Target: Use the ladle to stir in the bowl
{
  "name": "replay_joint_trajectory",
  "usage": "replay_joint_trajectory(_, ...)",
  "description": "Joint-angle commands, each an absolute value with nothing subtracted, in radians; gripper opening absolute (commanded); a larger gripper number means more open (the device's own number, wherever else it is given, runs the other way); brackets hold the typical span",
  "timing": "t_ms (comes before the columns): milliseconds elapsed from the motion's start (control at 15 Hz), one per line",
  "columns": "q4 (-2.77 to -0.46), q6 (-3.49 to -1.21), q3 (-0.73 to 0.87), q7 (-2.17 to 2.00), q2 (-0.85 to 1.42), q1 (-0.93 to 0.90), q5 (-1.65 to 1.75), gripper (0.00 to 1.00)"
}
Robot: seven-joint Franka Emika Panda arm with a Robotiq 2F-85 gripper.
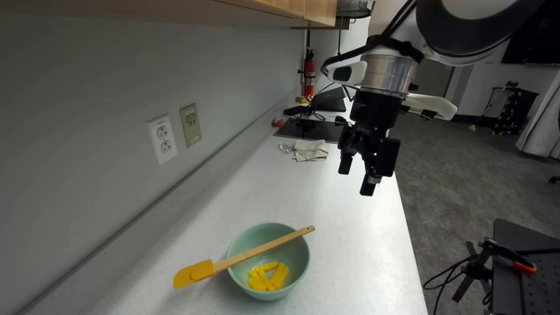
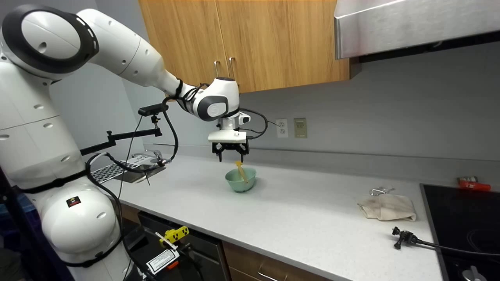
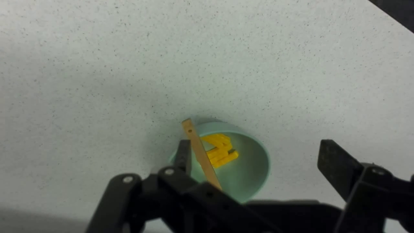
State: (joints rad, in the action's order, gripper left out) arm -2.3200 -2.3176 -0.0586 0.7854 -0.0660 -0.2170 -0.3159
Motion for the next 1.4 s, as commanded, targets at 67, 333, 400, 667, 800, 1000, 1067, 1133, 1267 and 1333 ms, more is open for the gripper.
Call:
replay_joint_trajectory(67,-2.308,-2.331,-0.083,0.789,-0.05,-0.196,-0.309,1.0)
replay_joint_trajectory(333,-2.304,-2.358,-0.091,0.797,-0.014,-0.192,-0.287,1.0)
replay_joint_trajectory(400,-2.303,-2.36,-0.093,0.8,-0.008,-0.191,-0.288,1.0)
replay_joint_trajectory(667,-2.302,-2.377,-0.1,0.81,0.013,-0.186,-0.3,1.0)
replay_joint_trajectory(800,-2.273,-2.435,-0.138,0.747,0.094,-0.213,-0.281,1.0)
replay_joint_trajectory(1000,-2.274,-2.475,-0.185,0.769,0.125,-0.208,-0.305,1.0)
replay_joint_trajectory(1067,-2.297,-2.453,-0.188,0.76,0.095,-0.193,-0.298,1.0)
replay_joint_trajectory(1133,-2.295,-2.465,-0.2,0.76,0.11,-0.193,-0.298,1.0)
replay_joint_trajectory(1267,-2.291,-2.471,-0.206,0.759,0.121,-0.192,-0.297,1.0)
replay_joint_trajectory(1333,-2.289,-2.471,-0.205,0.759,0.121,-0.191,-0.297,1.0)
